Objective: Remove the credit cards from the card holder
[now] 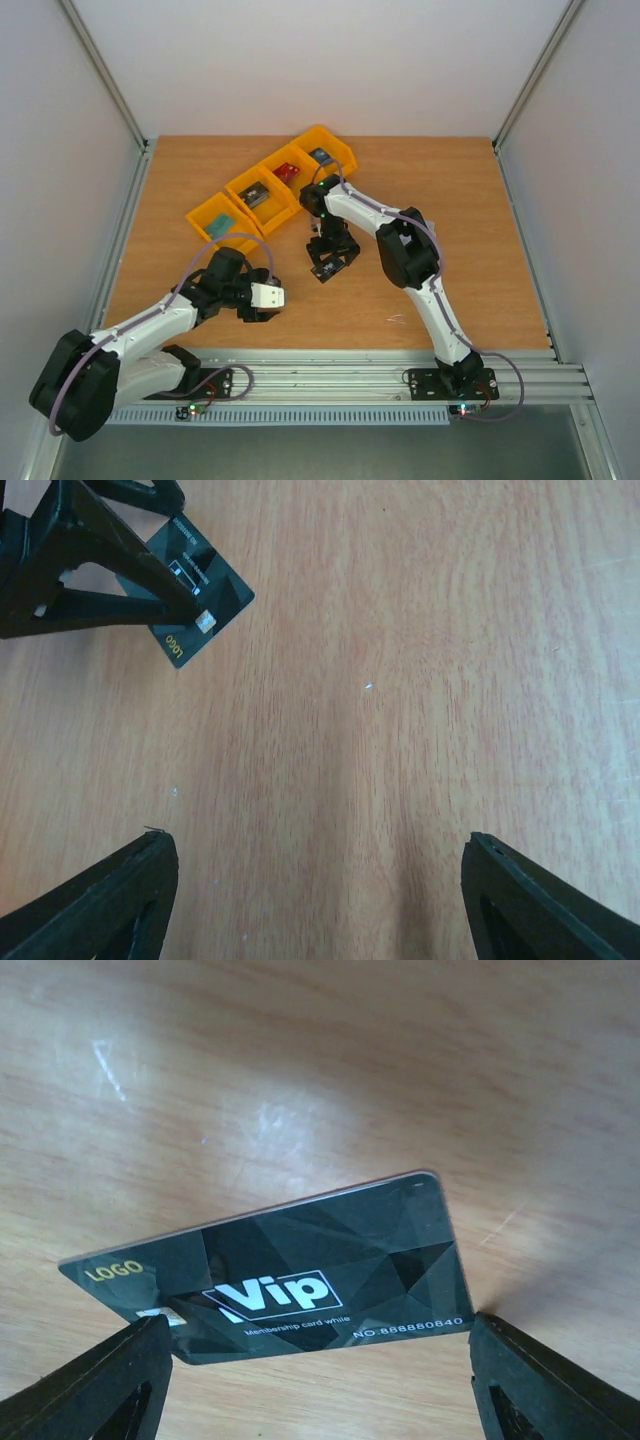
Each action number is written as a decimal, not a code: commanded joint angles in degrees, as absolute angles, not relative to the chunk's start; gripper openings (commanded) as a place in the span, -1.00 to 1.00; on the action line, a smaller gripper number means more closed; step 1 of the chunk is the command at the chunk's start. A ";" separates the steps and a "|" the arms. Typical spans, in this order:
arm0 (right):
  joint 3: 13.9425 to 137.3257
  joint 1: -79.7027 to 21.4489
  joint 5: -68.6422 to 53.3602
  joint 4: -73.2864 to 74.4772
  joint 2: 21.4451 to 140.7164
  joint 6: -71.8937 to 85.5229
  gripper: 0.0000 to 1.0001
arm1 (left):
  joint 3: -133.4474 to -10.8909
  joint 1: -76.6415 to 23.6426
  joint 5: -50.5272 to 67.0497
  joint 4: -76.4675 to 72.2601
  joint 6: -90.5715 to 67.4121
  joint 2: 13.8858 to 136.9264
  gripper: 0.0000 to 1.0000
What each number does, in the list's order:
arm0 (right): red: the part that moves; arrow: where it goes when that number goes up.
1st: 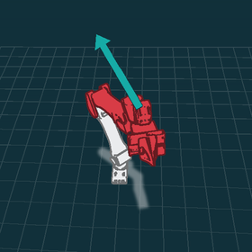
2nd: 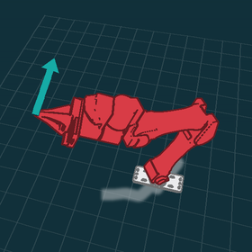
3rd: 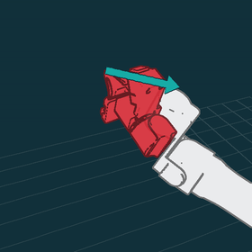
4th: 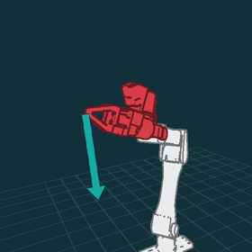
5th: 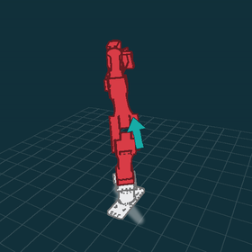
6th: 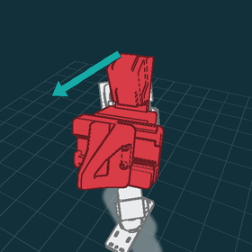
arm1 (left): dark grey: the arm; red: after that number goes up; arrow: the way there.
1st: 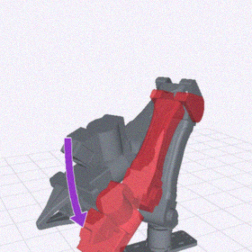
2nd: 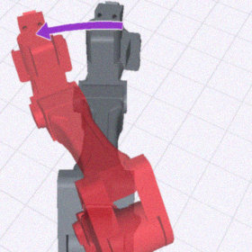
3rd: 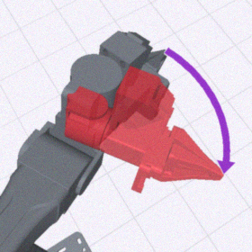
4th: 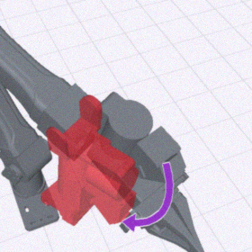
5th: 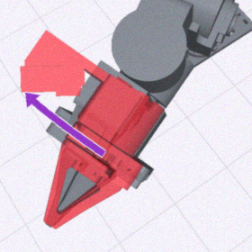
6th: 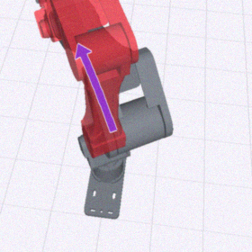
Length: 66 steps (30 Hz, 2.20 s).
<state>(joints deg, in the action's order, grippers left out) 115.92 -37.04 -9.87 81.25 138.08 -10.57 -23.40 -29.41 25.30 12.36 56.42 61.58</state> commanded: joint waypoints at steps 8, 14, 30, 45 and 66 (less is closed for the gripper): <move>112.67 -43.46 -8.21 78.58 139.49 -22.84 0.58 | -21.34 -29.79 28.10 4.75 60.93 64.03 0.43; 124.54 -39.60 -4.87 82.13 142.11 -20.51 0.61 | -20.94 -29.77 26.24 1.00 61.03 66.24 0.30; 134.82 -41.51 -4.16 86.40 151.84 -21.86 -0.15 | -22.70 -28.56 19.33 -3.05 49.43 64.43 0.27; 92.48 -50.30 -14.68 71.12 129.11 -15.10 -0.55 | -23.50 -30.98 29.91 4.63 55.39 63.44 0.40; 95.05 -53.53 -2.70 71.24 122.48 -0.30 0.56 | -18.16 -33.99 13.66 -7.11 41.40 55.41 0.58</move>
<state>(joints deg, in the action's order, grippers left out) 93.73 -52.16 -8.40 70.87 121.64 -5.96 -20.64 -35.83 21.50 2.07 52.34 60.80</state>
